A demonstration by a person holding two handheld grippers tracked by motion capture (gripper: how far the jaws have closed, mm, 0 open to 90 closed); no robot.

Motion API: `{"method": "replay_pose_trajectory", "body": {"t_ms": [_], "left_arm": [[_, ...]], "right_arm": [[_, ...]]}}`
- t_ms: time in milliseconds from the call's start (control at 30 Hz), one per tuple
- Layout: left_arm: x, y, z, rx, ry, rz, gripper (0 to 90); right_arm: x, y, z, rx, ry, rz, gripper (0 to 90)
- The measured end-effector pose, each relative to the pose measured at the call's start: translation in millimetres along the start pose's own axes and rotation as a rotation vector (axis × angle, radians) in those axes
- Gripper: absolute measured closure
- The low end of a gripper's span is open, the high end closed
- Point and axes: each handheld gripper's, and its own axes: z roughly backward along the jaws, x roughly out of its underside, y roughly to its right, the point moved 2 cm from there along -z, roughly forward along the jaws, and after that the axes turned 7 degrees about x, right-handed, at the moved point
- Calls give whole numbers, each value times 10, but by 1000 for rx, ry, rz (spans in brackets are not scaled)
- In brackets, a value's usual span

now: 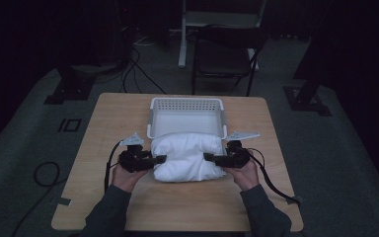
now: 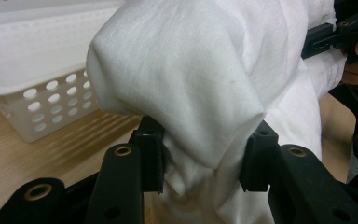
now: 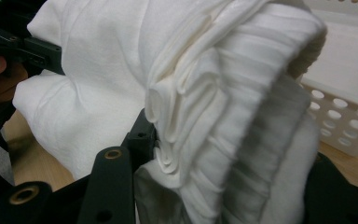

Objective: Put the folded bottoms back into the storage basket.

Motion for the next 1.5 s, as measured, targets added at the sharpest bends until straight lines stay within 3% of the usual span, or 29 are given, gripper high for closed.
{"method": "replay_pose_trajectory", "body": {"t_ms": [800, 1500], "left_arm": [[-168, 4, 71, -3, 24, -25, 596], [-318, -43, 63, -19, 34, -29, 597]], "right_arm": [[-179, -10, 75, 8, 31, 24, 530], [-285, 46, 64, 16, 53, 1, 529]]}}
